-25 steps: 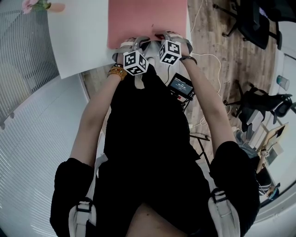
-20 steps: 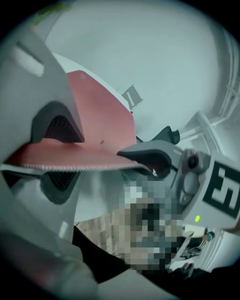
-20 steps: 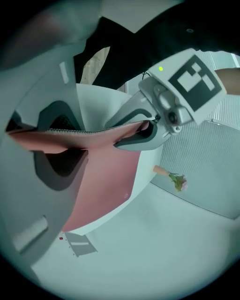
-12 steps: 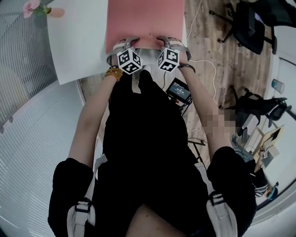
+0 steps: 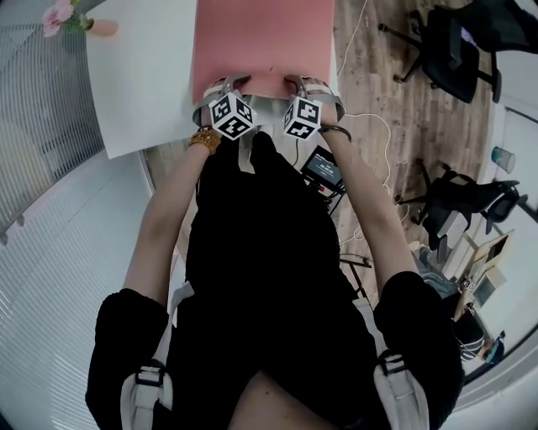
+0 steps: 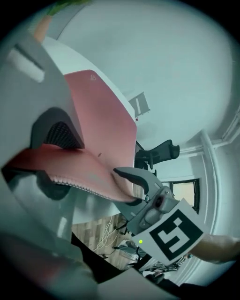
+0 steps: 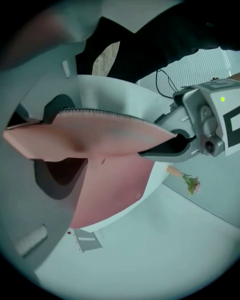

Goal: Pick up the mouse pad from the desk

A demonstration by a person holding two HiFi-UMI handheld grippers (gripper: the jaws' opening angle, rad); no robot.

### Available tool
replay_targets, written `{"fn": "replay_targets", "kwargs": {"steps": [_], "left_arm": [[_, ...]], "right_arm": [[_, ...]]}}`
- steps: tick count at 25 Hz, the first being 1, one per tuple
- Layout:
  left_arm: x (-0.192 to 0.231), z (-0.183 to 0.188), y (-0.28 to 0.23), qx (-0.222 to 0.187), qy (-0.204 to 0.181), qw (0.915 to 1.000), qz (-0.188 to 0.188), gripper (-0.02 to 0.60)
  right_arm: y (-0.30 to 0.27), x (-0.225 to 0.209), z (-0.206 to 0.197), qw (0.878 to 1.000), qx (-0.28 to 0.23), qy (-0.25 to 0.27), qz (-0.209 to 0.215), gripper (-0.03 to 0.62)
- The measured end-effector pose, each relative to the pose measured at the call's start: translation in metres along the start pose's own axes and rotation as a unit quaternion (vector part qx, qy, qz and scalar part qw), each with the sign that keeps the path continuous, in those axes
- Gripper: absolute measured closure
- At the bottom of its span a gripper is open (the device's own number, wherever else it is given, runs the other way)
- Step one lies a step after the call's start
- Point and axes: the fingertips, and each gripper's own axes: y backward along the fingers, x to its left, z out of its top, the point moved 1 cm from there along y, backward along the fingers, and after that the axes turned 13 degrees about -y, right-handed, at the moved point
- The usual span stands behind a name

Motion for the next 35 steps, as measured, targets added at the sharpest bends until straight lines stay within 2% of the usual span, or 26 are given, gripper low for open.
{"fn": "replay_targets", "kwargs": {"steps": [3,5,6,8,10,12,13,16,18,25,35], "left_arm": [[-0.012,-0.007,-0.004,0.009,-0.040,0.9990,-0.018,0.526],[-0.013,-0.019,-0.008,0.026,-0.056,0.9980,-0.016,0.522],[-0.012,-0.028,-0.010,0.038,-0.049,0.9980,-0.015,0.515],[-0.013,-0.044,-0.012,0.050,-0.006,0.9986,-0.015,0.495],[-0.013,-0.052,-0.007,0.043,0.036,0.9984,-0.008,0.495],[-0.007,-0.050,-0.004,0.032,0.061,0.9976,0.004,0.512],[-0.004,-0.047,-0.003,0.026,0.075,0.9968,0.009,0.515],[0.002,-0.042,-0.001,0.016,0.107,0.9939,0.022,0.525],[0.003,-0.040,0.000,0.015,0.111,0.9934,0.025,0.528],[-0.011,-0.044,0.001,0.029,0.065,0.9974,-0.006,0.534],[-0.029,-0.048,0.007,0.034,0.069,0.9968,-0.023,0.537]], "right_arm": [[-0.003,-0.010,-0.005,0.999,0.009,-0.044,-0.020,0.469],[-0.003,-0.013,-0.002,0.998,0.016,-0.051,-0.019,0.538],[-0.004,-0.012,-0.001,0.999,0.021,-0.047,-0.017,0.548],[-0.005,-0.006,-0.004,0.998,0.027,-0.049,-0.008,0.545],[-0.008,0.000,-0.007,0.997,0.028,-0.071,0.004,0.534],[-0.009,0.000,-0.010,0.993,0.025,-0.114,0.018,0.524],[-0.009,-0.002,-0.011,0.988,0.021,-0.150,0.027,0.522],[-0.007,-0.007,-0.011,0.963,0.005,-0.267,0.049,0.519],[-0.006,-0.008,-0.011,0.954,-0.002,-0.296,0.053,0.519],[-0.005,0.000,-0.012,0.954,-0.003,-0.291,0.069,0.525],[0.000,0.017,-0.015,0.952,0.005,-0.290,0.097,0.525]]}}
